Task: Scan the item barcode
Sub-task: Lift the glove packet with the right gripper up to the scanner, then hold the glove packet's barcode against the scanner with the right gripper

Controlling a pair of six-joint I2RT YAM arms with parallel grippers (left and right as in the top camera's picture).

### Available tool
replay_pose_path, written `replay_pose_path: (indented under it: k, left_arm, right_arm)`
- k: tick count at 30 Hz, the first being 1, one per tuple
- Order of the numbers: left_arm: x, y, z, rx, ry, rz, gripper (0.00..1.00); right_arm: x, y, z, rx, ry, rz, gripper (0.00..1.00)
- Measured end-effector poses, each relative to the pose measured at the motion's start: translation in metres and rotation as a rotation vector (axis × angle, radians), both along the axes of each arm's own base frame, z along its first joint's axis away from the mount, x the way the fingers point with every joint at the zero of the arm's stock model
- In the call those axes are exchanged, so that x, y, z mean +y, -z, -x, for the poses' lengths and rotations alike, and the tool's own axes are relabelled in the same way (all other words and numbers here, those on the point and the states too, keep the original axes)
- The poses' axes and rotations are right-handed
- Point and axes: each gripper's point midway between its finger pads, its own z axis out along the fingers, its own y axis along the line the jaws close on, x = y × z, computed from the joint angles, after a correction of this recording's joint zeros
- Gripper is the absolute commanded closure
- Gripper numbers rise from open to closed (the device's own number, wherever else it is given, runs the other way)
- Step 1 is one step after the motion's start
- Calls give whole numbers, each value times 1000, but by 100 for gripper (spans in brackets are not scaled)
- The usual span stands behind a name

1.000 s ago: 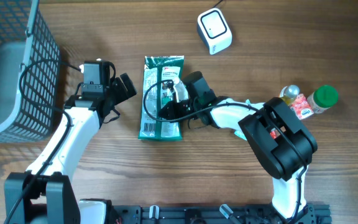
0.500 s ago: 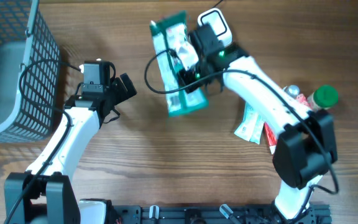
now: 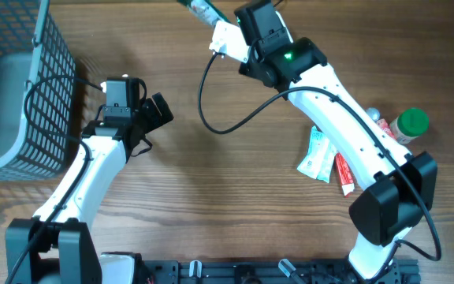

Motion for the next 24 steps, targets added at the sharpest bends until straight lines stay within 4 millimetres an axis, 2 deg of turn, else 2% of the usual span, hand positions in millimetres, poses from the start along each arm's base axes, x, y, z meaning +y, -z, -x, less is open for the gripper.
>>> replay_pose_path:
  k: [5, 8, 17, 24]
  left_arm:
    - [0, 0, 0, 1, 0, 0, 0]
    - [0, 0, 0, 2, 0, 0, 0]
    - [0, 0, 0, 2, 0, 0, 0]
    - [0, 0, 0, 1, 0, 0, 0]
  right_arm:
    - [-4, -34, -33, -210, 5, 89, 95]
    - [-6, -40, -56, -308, 36, 125, 96]
    - [-7, -1, -99, -413, 127, 211, 96]
    - [-13, 35, -111, -413, 193, 264, 96]
